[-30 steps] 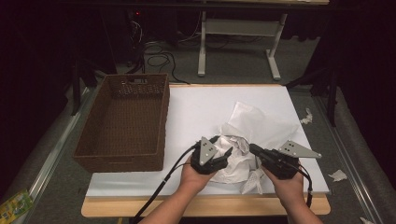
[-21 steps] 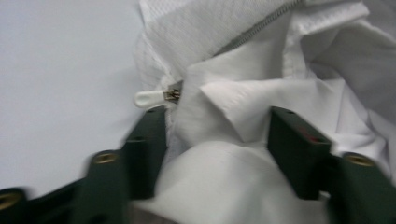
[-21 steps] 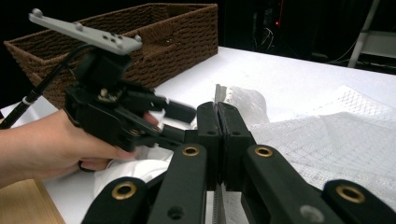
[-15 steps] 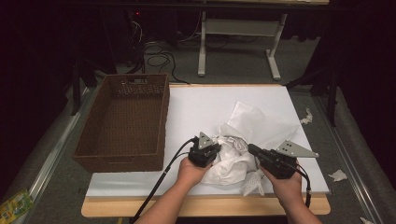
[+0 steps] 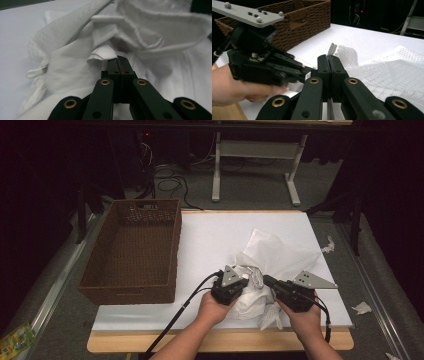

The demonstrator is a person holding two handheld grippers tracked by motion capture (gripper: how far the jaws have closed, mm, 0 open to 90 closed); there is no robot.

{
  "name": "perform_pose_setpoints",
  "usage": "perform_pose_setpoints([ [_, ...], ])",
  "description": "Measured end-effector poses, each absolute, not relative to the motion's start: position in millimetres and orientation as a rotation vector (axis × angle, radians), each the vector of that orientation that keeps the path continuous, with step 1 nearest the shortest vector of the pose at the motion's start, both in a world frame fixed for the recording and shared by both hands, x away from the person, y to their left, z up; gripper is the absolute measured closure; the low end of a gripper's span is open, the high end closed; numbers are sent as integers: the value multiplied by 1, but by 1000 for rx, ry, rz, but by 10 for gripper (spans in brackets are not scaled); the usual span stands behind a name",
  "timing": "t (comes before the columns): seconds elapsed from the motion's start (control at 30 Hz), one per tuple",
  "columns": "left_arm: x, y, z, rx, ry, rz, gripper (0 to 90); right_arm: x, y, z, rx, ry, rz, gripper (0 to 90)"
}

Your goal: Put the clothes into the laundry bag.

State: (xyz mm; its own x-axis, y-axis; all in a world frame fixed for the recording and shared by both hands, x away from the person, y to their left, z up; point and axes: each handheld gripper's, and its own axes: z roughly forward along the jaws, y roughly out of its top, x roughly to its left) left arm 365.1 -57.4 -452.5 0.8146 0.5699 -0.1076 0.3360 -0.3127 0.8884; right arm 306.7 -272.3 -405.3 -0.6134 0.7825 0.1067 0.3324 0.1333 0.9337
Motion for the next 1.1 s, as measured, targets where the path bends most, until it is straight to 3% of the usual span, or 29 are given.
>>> perform_pose_setpoints([
  [0.23,362,-74,-448,1899,665,302,873,305,-273,-404,1074,2007,1491,900],
  [0.43,371,-36,-444,1755,735,473,451,305,-279,-402,1072,1990,1503,900],
  [0.57,399,-30,-455,1847,813,408,337,304,-278,-402,1070,1990,1496,900],
  [0.67,406,-38,-468,1940,791,297,377,305,-277,-402,1068,1992,1501,900],
  [0.73,405,-41,-470,1947,772,287,469,305,-278,-402,1070,1991,1503,900],
  [0.83,404,-41,-470,1971,752,271,721,306,-279,-403,1079,1992,1498,900],
  [0.9,401,-41,-469,1978,744,282,838,306,-278,-403,1078,1995,1502,900],
  [1.1,376,-47,-452,1906,676,313,885,306,-276,-403,1075,1997,1497,900],
])
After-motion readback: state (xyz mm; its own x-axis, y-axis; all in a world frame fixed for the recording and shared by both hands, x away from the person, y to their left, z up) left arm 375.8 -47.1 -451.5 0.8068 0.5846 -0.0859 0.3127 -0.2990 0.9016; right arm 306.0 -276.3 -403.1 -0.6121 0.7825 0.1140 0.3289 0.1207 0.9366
